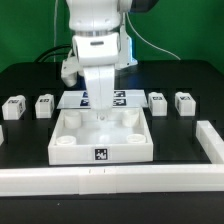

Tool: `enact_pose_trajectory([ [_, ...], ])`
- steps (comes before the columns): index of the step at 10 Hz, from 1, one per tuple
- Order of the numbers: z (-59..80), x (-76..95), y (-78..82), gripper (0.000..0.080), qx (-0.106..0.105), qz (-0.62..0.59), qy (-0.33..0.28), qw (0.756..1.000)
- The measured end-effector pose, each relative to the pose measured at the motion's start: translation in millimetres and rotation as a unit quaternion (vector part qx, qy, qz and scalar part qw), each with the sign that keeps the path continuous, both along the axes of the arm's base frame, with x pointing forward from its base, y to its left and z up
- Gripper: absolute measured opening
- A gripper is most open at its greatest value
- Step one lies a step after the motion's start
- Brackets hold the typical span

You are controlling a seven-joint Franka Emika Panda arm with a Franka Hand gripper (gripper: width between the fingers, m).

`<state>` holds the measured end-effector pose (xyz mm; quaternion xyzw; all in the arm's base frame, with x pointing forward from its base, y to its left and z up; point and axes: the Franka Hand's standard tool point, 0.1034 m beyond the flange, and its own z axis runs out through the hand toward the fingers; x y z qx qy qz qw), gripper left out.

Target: Assemble one leg

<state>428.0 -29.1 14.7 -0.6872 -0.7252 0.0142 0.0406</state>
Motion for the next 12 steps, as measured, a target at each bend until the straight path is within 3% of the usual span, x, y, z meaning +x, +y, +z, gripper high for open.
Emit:
enact_pose_trajectory([
  [3, -8.3, 0.9, -0.8, 0.065, 0.002, -0.004, 0.0, 1.0],
  [4, -8.5, 0.6, -0.8, 0.0519, 0.002, -0.004, 0.0, 1.0],
  [5, -8.5, 0.5, -0.8, 0.0519, 0.002, -0.004, 0.0, 1.0],
  [8, -8.6, 0.4, -0.9, 0.0091, 0.002, -0.004, 0.0, 1.0],
  [12, -7.0, 4.2, -1.6, 0.006, 0.002, -0.006, -0.009, 1.0],
])
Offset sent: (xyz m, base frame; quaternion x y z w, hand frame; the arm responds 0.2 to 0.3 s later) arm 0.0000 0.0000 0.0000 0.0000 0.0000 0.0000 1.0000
